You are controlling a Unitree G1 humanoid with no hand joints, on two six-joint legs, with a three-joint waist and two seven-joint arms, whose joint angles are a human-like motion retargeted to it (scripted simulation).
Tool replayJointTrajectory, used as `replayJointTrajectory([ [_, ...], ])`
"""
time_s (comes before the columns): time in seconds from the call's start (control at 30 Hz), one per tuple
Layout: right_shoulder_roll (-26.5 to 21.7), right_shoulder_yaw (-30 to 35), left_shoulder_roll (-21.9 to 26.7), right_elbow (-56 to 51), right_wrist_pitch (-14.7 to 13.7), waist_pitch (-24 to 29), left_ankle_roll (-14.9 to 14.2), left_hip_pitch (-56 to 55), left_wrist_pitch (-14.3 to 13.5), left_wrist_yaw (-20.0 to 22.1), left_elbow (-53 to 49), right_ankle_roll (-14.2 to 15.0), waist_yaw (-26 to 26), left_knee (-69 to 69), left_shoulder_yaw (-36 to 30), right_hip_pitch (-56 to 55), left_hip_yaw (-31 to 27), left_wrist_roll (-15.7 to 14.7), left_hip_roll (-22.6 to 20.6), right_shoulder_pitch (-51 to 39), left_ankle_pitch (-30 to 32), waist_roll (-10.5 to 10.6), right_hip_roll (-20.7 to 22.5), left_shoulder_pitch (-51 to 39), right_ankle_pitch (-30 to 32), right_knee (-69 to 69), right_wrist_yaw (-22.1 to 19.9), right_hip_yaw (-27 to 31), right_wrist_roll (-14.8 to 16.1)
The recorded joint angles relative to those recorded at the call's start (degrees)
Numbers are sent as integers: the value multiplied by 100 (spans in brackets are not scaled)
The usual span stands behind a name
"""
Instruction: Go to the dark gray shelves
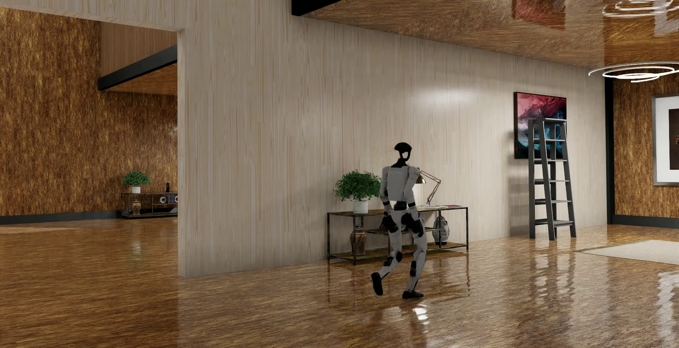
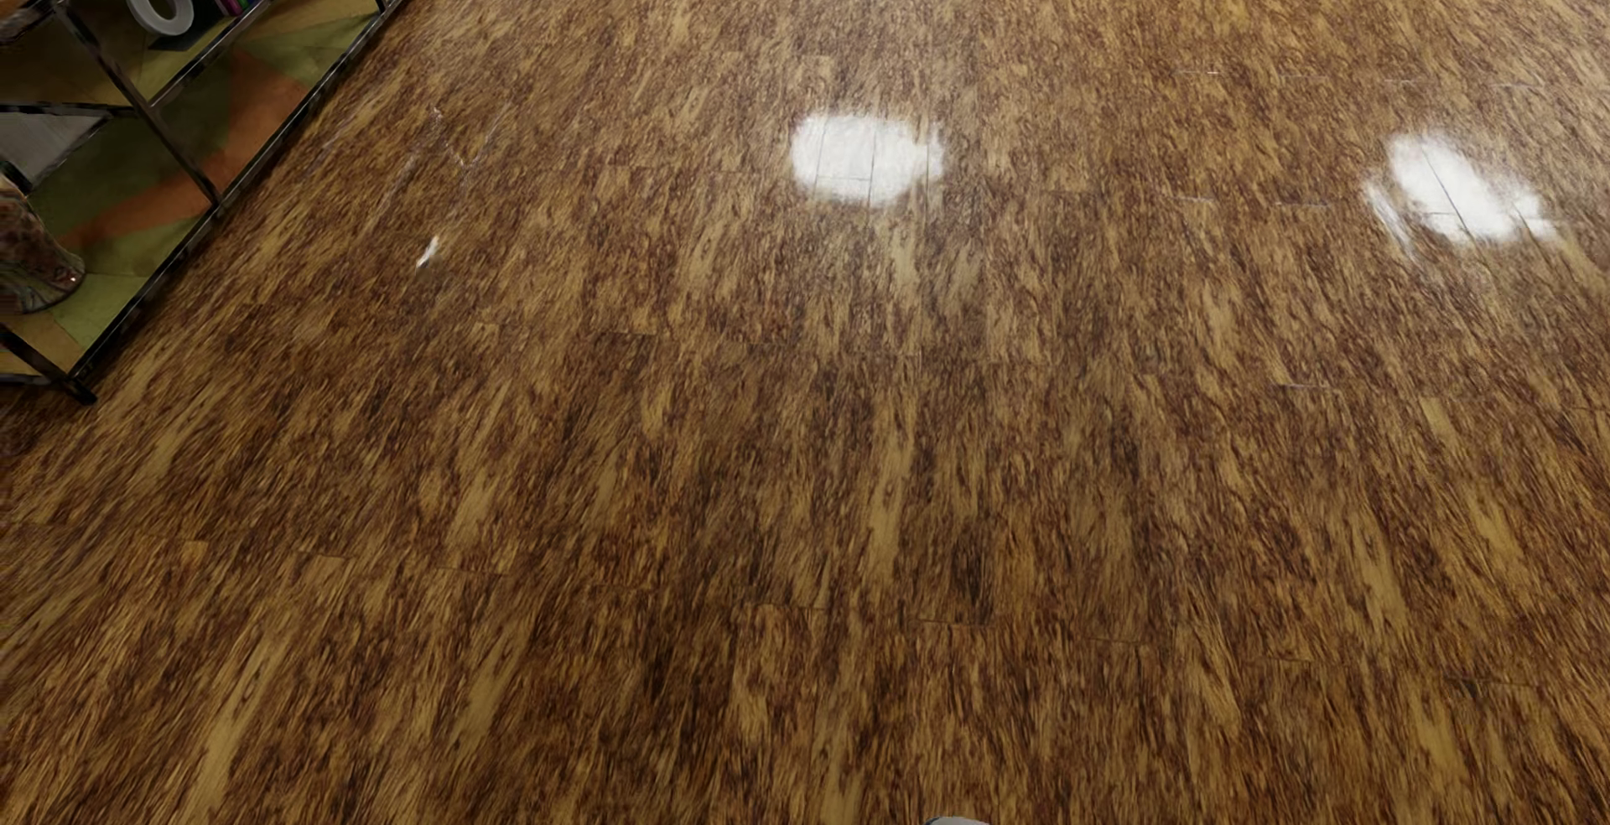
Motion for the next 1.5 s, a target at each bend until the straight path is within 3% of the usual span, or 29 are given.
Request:
replayJointTrajectory([
  [0.07,-122,199,-268,38,-261,-20,146,-1041,-19,180,-600,128,272,-104,698,668,-128,-560,417,-503,-17,71,205,908,-211,-425,-266,195,13],
  [0.13,-444,630,-442,9,-519,-26,498,-1821,-148,107,-938,244,525,-1164,1247,1269,-116,-1150,701,-1115,-232,96,336,1572,-513,-696,203,424,-77],
  [0.17,-628,856,-447,-40,-687,-24,431,-2045,-200,-28,-929,299,618,-2102,1335,1573,-25,-1223,810,-1426,-211,104,386,1762,-658,-857,402,504,-112],
  [0.2,-810,1072,-428,-86,-796,-22,480,-2134,-264,-119,-868,355,690,-3349,1363,1886,57,-1198,822,-1748,-47,116,448,1859,-784,-1059,482,542,-170],
  [0.27,-1113,1391,-296,-153,-834,-31,264,-1932,-308,-424,-636,518,777,-6381,1044,2594,-368,-537,328,-2294,54,111,500,1864,-966,-1621,421,554,-319],
  [0.33,-1224,1349,-199,-253,-751,-14,-400,-2089,-555,-639,-723,714,802,-7143,1003,3181,-870,16,-151,-2572,-304,66,487,1806,-1219,-1788,231,427,-240],
  [0.37,-1247,1260,-234,-338,-758,-1,-134,-2143,-625,-613,-845,814,810,-6708,1160,3416,-840,109,-315,-2584,-72,36,415,1770,-1317,-1706,188,333,-108],
  [0.43,-1239,1300,-579,-432,-802,47,169,-2221,-526,-291,-1269,870,905,-5583,1901,3726,-586,-338,-407,-2512,605,-97,170,1716,-837,-1167,130,391,10],
  [0.47,-1241,1431,-780,-429,-833,72,295,-2185,-481,-60,-1454,637,949,-5065,2259,3654,-387,-710,-368,-2434,614,-199,-31,1720,-281,-522,193,496,-15],
  [0.53,-1219,1641,-1017,-445,-778,132,541,-1947,-296,361,-1434,716,946,-4382,2620,2962,-9,-1283,-361,-2169,-73,-433,-695,1509,1042,1584,337,518,-154],
  [0.57,-1196,1662,-982,-520,-754,155,533,-1683,-138,401,-1187,685,885,-4323,2563,2427,115,-1314,-431,-1968,-360,-558,-1087,1245,1651,2650,445,571,-193],
  [0.6,-1139,1600,-813,-640,-743,170,548,-1351,-37,239,-808,520,801,-4400,2248,1843,177,-1045,-515,-1711,-588,-665,-1278,892,1334,3460,491,710,-164],
  [0.63,-1061,1500,-551,-745,-723,176,568,-971,-64,-97,-459,433,706,-4574,1702,1234,204,-498,-572,-1438,-765,-737,-1343,517,1037,4034,477,864,-89],
  [0.7,-951,1245,30,-898,-747,159,563,-188,-769,-355,-233,526,501,-5072,505,149,195,801,-669,-898,-990,-802,-1450,-207,1099,4383,331,964,136],
  [0.73,-909,1144,185,-914,-734,138,553,166,-1023,-224,-322,492,399,-5276,193,-306,177,1199,-717,-663,-1115,-810,-1434,-556,1121,4162,281,952,241],
  [0.77,-915,1059,201,-942,-670,110,542,511,-1136,-37,-467,473,303,-5471,140,-661,164,1227,-762,-397,-1251,-812,-1406,-863,1094,3680,302,890,281],
  [0.83,-963,886,189,-813,-563,66,515,1130,-1234,269,-911,630,167,-5773,463,-1118,155,455,-861,-52,-1583,-815,-1279,-1377,1165,1996,301,729,303],
  [0.93,-818,452,193,-374,-244,2,438,1934,-1117,581,-1506,965,89,-6203,821,-1093,166,-907,-1044,315,-2014,-806,-735,-1930,1358,-2069,307,868,340],
  [0.97,-745,335,261,-244,-246,-11,389,2191,-1031,671,-1677,1141,86,-6291,780,-1186,186,-1102,-1073,429,-2132,-788,-602,-1984,1055,-2686,266,890,339],
  [1.0,-705,308,360,-93,-265,-19,331,2408,-990,736,-1866,1067,92,-6265,706,-1301,255,-1192,-1070,522,-2230,-764,-567,-1923,1040,-2613,282,576,243],
  [1.03,-652,274,434,17,-210,-29,299,2620,-992,846,-2079,732,71,-6099,662,-1344,314,-1279,-1024,580,-2150,-720,-567,-1755,1138,-2186,384,359,145],
  [1.1,-435,43,572,-27,-182,-66,321,2926,-918,964,-2176,-95,-54,-5560,425,-1260,314,-1115,-820,786,-1525,-562,-634,-1292,1718,-1258,556,175,142],
  [1.13,-297,-97,600,-72,-201,-75,330,2861,-835,926,-2066,-236,-97,-4911,343,-1231,366,-1000,-630,874,-975,-455,-673,-1046,1700,-721,530,69,185],
  [1.2,-71,-196,515,26,-138,-50,-158,2064,-495,732,-1614,-194,-102,-2596,352,-1039,485,-754,-22,780,121,-205,-535,-578,898,42,425,-42,163],
  [1.23,-34,-118,376,164,-48,-38,-41,1512,-270,597,-1305,-144,-59,-1536,476,-808,443,-750,296,587,662,-76,-376,-367,613,125,446,-72,27],
  [1.33,-103,246,-31,440,-117,-30,219,-160,184,-10,-410,44,205,62,717,136,155,-751,637,-393,34,165,97,219,113,-232,470,139,-331],
  [1.37,-138,356,-147,481,-303,-37,174,-637,176,-203,-386,105,300,73,686,464,102,-644,700,-804,7,192,240,531,-10,-410,416,292,-387],
  [1.43,-195,564,-302,355,-905,-50,358,-1463,-186,-371,-542,220,488,-611,717,1056,72,-485,853,-1560,-203,213,443,1110,-271,-709,119,617,-329],
  [1.5,-311,847,-520,83,-1528,-64,427,-1884,-557,-445,-762,331,651,-2314,987,1607,463,-548,1215,-2231,-174,231,575,1531,-573,-934,-246,877,-282],
])
